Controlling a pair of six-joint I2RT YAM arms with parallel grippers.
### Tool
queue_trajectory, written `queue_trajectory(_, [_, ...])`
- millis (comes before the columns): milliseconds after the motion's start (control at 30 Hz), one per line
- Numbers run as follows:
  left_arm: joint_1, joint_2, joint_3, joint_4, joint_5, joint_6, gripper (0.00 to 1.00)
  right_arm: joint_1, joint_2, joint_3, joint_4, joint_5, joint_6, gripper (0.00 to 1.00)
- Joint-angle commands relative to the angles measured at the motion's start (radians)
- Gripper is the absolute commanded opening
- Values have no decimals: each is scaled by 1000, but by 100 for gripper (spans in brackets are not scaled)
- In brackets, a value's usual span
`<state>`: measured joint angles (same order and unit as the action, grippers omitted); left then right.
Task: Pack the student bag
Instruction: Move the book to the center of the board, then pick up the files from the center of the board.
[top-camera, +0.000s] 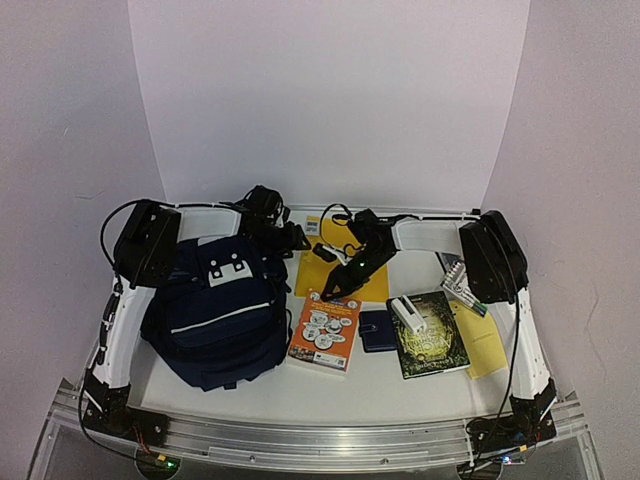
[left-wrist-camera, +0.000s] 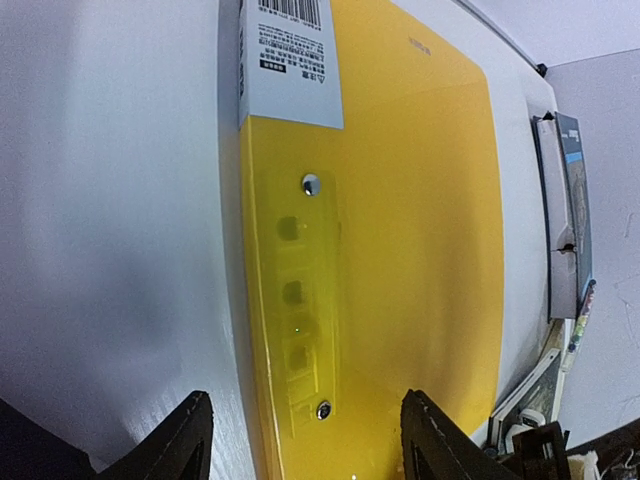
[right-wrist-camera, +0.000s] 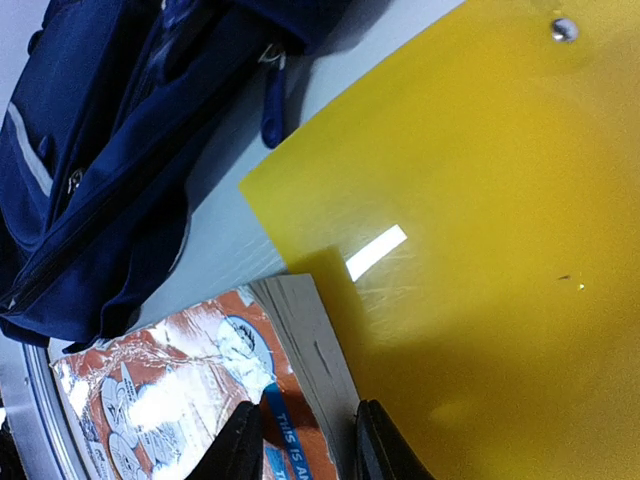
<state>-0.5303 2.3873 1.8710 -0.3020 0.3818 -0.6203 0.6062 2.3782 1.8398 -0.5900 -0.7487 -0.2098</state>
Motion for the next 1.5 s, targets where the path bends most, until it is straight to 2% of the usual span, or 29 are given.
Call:
queue_trajectory(0, [-19, -8, 43, -90, -55, 27, 65, 12, -85, -35, -78, 0, -50, 33])
queue_trajectory(267, [-52, -145, -78, -117, -83, 29, 67, -38, -158, -56, -65, 110, 40, 51])
queue_trajectory(500, [-178, -233, -111, -244, -274, 87, 69, -96, -163, -55, -20, 301, 125, 53])
queue_trajectory(567, [-180, -261, -163, -215, -239, 22, 68, -122, -150, -38, -14, 335, 162, 54])
queue_trajectory(667, [-183, -322, -296, -67, -177, -122, 67, -152, -129, -25, -1, 367, 216, 55])
queue_trajectory(833, [-219, -383, -421, 80, -228, -306, 70, -169, -121, -56, 35, 388, 264, 55])
queue_trajectory(1067, [-257, -303, -395, 65, -305, -481, 70, -169, -93, -74, 69, 419, 276, 55])
queue_trajectory(1267, [-270, -229, -349, 80, -302, -542, 69, -168, -82, -88, 80, 464, 279, 55])
queue_trajectory(1467, [-269, -197, -311, 50, -430, -583, 70, -169, -53, -90, 84, 484, 285, 55])
